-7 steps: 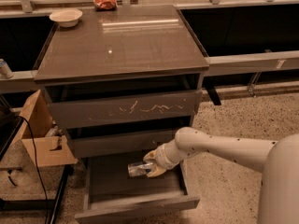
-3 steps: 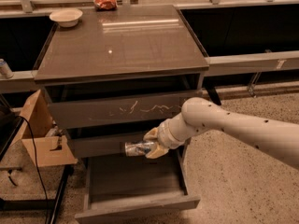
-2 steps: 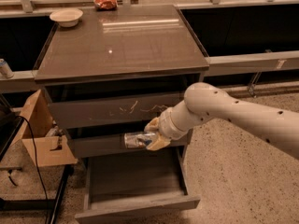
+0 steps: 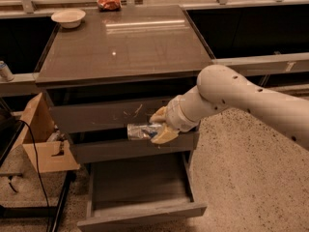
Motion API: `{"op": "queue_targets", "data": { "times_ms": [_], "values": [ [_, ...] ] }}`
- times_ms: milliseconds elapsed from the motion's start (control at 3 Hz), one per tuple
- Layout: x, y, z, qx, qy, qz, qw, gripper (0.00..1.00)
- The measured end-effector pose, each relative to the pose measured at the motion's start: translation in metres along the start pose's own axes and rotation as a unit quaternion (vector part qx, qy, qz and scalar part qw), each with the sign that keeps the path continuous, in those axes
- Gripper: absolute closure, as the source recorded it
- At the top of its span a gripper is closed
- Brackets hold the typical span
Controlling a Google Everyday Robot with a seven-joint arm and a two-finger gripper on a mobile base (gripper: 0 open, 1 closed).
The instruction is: Pick redbull can from bottom drawer and place on counter
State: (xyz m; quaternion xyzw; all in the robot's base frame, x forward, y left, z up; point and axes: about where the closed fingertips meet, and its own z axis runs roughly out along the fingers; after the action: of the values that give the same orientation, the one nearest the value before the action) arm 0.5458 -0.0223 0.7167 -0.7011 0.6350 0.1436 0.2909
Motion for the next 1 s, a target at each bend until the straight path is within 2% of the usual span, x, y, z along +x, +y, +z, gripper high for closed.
{"op": "queue_targets", "data": {
  "times_ms": [333,1000],
  "values": [
    [-0.014,-0.009,-0.009,-0.004,0.001,-0.004,1.0,1.0],
    [-0.062,-0.043,-0.049,-0.005,0.011,-0.001,0.9999,1.0]
  ]
}}
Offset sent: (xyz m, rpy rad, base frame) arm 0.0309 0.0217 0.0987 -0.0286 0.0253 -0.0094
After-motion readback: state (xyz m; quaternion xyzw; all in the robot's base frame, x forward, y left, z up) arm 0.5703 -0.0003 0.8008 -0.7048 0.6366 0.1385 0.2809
